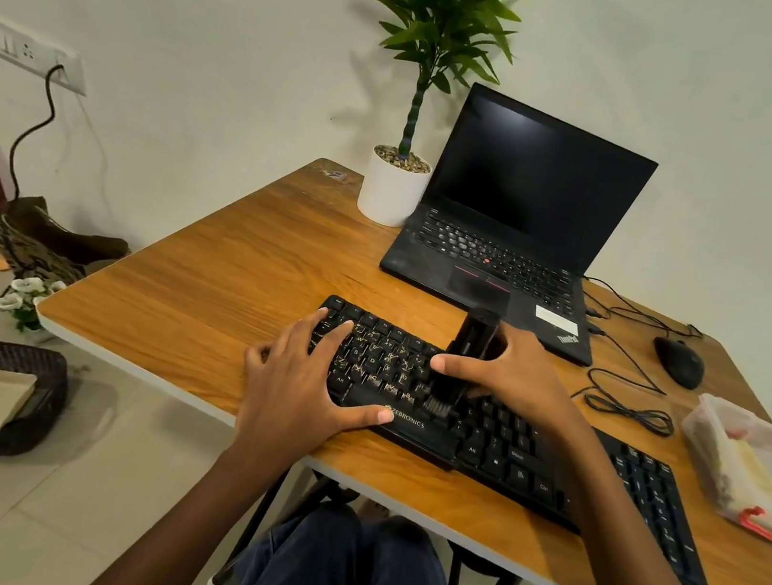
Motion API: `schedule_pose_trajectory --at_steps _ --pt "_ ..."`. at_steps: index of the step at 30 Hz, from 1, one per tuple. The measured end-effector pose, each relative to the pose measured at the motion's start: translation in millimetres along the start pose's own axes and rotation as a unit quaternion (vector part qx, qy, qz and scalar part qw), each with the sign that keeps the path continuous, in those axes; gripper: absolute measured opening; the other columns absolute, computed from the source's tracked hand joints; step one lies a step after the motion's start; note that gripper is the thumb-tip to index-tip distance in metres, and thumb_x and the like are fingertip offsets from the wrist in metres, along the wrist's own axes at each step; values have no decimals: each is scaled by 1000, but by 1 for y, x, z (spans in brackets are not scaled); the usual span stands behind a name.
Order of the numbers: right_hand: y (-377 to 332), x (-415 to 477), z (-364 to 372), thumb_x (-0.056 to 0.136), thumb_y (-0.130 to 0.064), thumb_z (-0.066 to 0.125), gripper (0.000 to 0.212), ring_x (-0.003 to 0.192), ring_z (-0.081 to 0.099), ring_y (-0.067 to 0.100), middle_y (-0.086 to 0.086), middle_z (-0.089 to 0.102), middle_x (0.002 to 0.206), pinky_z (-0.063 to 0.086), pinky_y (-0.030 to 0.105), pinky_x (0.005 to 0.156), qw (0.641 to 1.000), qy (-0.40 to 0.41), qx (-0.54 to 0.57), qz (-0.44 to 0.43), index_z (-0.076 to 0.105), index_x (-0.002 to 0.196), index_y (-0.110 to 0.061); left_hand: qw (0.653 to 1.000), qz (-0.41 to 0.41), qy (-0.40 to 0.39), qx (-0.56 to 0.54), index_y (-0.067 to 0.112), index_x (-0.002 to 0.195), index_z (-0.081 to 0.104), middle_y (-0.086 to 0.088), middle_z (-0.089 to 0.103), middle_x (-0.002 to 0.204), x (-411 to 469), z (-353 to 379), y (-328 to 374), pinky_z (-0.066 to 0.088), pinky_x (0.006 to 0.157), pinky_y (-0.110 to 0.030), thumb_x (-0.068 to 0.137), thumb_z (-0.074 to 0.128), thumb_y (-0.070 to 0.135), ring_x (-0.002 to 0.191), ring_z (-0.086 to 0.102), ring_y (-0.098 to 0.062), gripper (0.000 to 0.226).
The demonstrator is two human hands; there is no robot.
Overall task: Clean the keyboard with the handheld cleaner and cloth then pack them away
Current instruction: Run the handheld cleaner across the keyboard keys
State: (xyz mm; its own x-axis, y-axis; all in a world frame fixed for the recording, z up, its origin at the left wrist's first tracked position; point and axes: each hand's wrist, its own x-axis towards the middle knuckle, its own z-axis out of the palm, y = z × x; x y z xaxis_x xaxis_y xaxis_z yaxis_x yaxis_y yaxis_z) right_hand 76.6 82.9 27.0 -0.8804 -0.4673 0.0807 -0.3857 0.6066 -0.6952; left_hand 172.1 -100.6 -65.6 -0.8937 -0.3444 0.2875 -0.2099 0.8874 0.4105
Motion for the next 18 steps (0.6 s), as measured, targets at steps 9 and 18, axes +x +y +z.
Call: schedule_pose_trajectory --at_steps 9,18 --pt "9 4 3 63 -37 81 45 74 56 -2 -14 59 82 42 11 58 996 84 12 -15 55 94 -18 1000 8 27 -13 27 142 36 -3 35 148 -1 1 0 29 97 -49 50 10 99 131 39 -23 119" --pt "6 10 2 62 -41 80 45 79 58 -1 -15 60 87 42 13 62 999 36 -7 -40 55 95 -23 999 6 31 -12 29 143 33 -3 30 150 -1 2 0 24 99 -46 49 11 99 132 36 -22 119"
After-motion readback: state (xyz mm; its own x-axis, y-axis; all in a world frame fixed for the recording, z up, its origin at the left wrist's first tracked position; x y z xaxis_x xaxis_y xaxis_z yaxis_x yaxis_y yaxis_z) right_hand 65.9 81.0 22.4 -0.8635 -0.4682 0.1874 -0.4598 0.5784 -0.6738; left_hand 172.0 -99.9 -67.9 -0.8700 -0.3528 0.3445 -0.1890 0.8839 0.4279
